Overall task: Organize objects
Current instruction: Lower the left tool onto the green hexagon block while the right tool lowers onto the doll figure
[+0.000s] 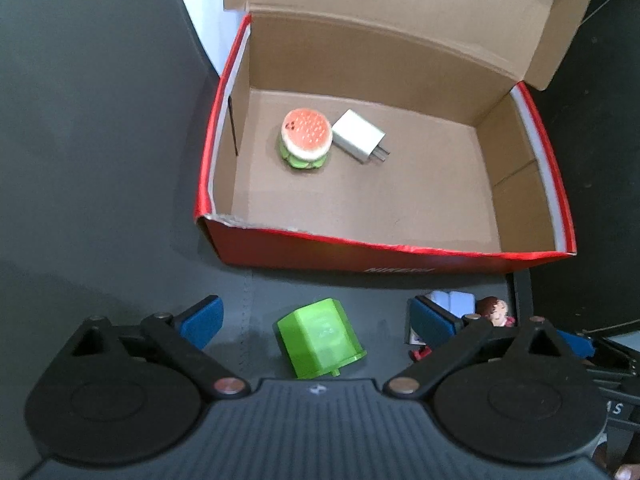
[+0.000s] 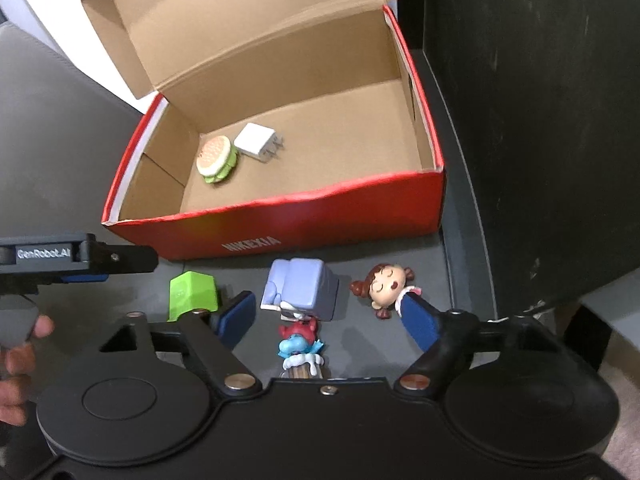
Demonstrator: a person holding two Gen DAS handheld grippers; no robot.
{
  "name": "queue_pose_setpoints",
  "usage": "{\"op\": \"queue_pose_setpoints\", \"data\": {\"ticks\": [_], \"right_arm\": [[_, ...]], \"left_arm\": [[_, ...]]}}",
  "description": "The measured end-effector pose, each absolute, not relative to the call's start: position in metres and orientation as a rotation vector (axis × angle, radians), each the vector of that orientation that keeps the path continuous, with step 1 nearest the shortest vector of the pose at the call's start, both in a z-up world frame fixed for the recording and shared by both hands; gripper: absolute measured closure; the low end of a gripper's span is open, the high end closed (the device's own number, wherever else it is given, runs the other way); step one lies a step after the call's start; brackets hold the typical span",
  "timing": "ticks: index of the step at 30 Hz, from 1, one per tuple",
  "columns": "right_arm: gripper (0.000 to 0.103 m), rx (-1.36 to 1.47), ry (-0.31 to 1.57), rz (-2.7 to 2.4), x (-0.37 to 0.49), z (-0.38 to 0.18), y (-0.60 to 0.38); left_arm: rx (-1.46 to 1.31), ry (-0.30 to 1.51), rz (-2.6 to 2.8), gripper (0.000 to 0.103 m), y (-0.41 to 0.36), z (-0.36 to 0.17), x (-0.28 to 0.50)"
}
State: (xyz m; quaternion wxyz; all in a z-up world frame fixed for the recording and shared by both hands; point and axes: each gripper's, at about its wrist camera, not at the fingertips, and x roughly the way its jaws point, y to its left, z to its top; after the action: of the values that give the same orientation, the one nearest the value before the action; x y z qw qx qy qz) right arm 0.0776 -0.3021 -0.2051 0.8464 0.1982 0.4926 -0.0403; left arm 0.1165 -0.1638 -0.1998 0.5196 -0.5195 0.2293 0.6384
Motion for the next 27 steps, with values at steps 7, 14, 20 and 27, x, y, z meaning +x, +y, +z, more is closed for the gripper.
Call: {"op": "queue_pose_setpoints", "data": {"ticks": [7,14,20,27], "right_arm": [[0.027,0.449,1.043,-0.044,0.085,-0.211,-0.299],[0.031,0.489,1.069,-0.041,0.092,-0.221,-0.299],[0.032,0.494,1.081,-0.081,0.096,-0.228,-0.304],[0.032,0.426,1.079,-0.156,0.1,-0.234,-0.304]], "left_arm": [[-1.263,0.572,1.506,0.005,-0.158,-0.221,0.119],[-1.333,0.579,1.473,0.02,-0.15,-0.244,0.121],[-1.372,0.611,1.473,0.024,-0.148,-0.262,0.122],[-1.38,0.606,1.468,0.032,-0.147,-0.273,0.123]]}}
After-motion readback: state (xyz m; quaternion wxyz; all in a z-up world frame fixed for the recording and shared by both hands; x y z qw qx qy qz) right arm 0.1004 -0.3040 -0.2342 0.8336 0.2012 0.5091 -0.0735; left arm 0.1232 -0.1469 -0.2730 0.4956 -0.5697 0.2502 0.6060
